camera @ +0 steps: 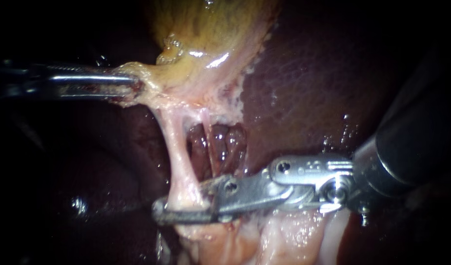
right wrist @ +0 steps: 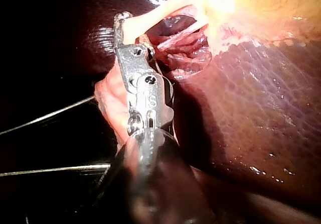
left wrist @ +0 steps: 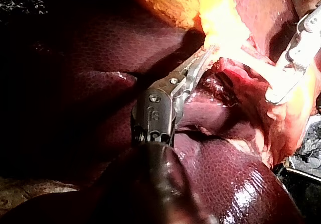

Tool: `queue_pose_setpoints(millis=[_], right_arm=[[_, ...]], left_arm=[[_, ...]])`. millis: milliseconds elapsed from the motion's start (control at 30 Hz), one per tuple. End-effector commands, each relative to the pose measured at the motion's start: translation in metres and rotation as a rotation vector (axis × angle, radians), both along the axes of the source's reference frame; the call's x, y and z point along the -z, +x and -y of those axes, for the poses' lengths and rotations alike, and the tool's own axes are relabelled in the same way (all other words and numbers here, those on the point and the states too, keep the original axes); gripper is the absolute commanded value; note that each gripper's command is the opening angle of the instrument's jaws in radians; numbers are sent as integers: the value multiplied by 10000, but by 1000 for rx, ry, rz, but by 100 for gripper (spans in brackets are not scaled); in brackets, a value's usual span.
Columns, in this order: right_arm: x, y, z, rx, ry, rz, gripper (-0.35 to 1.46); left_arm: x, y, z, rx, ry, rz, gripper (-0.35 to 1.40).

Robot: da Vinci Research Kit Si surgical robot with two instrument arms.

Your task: Going back first clip left tube

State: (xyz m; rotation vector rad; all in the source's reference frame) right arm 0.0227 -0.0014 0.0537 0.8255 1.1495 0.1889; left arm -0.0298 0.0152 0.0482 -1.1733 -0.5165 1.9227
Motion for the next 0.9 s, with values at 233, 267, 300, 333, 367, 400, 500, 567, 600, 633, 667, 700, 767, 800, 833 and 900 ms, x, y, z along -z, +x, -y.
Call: queue_pose_setpoints(millis=[233, 267, 300, 333, 367, 400, 500, 567, 600, 633, 667, 700, 767, 800, 833, 900], right_arm=[[-7, 8, 1, -96, -10, -10, 38], [-10, 11, 0, -120, -31, -2, 43], [-13, 13, -2, -149, -60, 7, 47], [-18, 17, -5, -187, -90, 23, 48], [-21, 18, -7, -204, -111, 29, 49], [-25, 17, -10, -215, -128, 32, 49], [-35, 11, -21, -256, -193, 48, 50], [-37, 5, -30, -278, -230, 58, 50], [-36, 1, -35, -286, -244, 62, 50], [-34, -5, -41, -298, -251, 70, 50], [-33, -10, -44, -303, -259, 73, 50], [-30, -17, -47, -308, -272, 71, 50], [-23, -33, -53, -306, -315, 65, 50], [-20, -42, -55, -303, -340, 60, 50], [-15, -54, -57, -297, -369, 54, 50], [-8, -73, -61, -291, -401, 47, 50]], left_arm=[[0, 0, 0, 1, 0, -1, -35], [0, -1, 0, 1, 0, -1, -35], [0, -1, 0, 1, 0, -1, -35], [0, -1, 0, 1, 0, -1, -35], [0, -1, 0, 1, 0, -1, -35], [0, -1, 0, 1, 0, -1, -35], [1, -1, 0, 1, 0, -1, -35], [1, -1, 0, 1, 0, -1, -35], [1, -1, 0, 1, 0, -1, -35], [1, -1, 0, 2, 0, -1, -35], [1, -1, 0, 1, 0, -1, -35], [1, -1, 0, 1, 0, -1, -35], [1, -1, 1, 1, -1, -1, -35], [1, -1, 1, 1, -1, -1, -35], [1, -1, 1, 1, -1, -1, -35], [1, -1, 1, 1, -1, -1, -35]])
